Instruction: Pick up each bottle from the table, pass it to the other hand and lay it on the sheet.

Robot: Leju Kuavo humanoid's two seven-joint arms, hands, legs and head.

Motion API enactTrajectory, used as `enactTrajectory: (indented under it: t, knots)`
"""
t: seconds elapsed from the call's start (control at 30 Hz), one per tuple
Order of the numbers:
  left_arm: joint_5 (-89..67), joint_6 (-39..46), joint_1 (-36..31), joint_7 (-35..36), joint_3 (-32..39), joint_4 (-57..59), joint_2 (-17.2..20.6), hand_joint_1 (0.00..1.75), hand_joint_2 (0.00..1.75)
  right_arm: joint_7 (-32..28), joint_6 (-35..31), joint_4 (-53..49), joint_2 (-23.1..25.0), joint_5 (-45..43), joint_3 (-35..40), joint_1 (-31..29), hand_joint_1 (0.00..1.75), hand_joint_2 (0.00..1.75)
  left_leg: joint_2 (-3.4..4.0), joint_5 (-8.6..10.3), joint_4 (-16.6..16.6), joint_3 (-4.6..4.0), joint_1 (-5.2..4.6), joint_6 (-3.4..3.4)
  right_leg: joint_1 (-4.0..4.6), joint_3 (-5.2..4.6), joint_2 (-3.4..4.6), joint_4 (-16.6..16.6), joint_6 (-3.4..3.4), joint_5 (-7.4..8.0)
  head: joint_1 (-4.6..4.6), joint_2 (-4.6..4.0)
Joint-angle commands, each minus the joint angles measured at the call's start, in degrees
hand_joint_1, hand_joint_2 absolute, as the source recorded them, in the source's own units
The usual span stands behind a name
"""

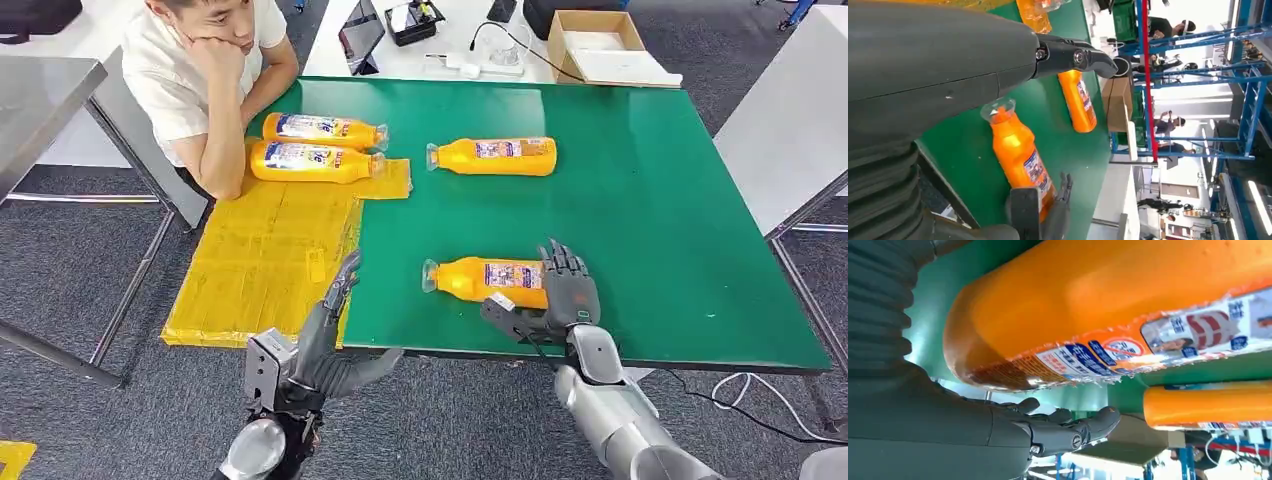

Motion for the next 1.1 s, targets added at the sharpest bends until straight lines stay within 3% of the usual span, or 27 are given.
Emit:
enactTrajectory:
  t: [0.03,0.07,1.1]
  knots:
    - [1.0,-1.3,-2.1,0.3,-0.9,2.8,1.3,0.00,1.75,-1.1,6.6,8.0,-0.3,-2.0,-1.0,-3.5,1.31,1.75,-0.03,-0.03,0.0,0.17,0.04,-0.07,0.05,0.18,-0.04,-0.1,-0.10,-0.04,0.00,0.00]
    - [1.0,-1.3,-2.3,0.3,-1.0,3.2,1.3,0.00,1.75,0.0,8.9,9.4,-0.1,-3.3,-2.4,-3.9,1.75,1.75,-0.01,-0.10,0.0,0.31,0.11,-0.12,0.12,0.35,-0.04,-0.1,-0.18,-0.08,0.00,0.00]
    - [3.2,-3.0,-4.1,0.7,-1.8,4.9,1.6,0.00,1.75,3.7,11.0,12.2,-2.1,-1.9,-3.6,-3.7,1.75,1.75,-0.17,-0.01,-0.1,0.59,0.07,-0.08,0.08,0.65,-0.18,-0.1,-0.13,-0.05,0.00,0.00]
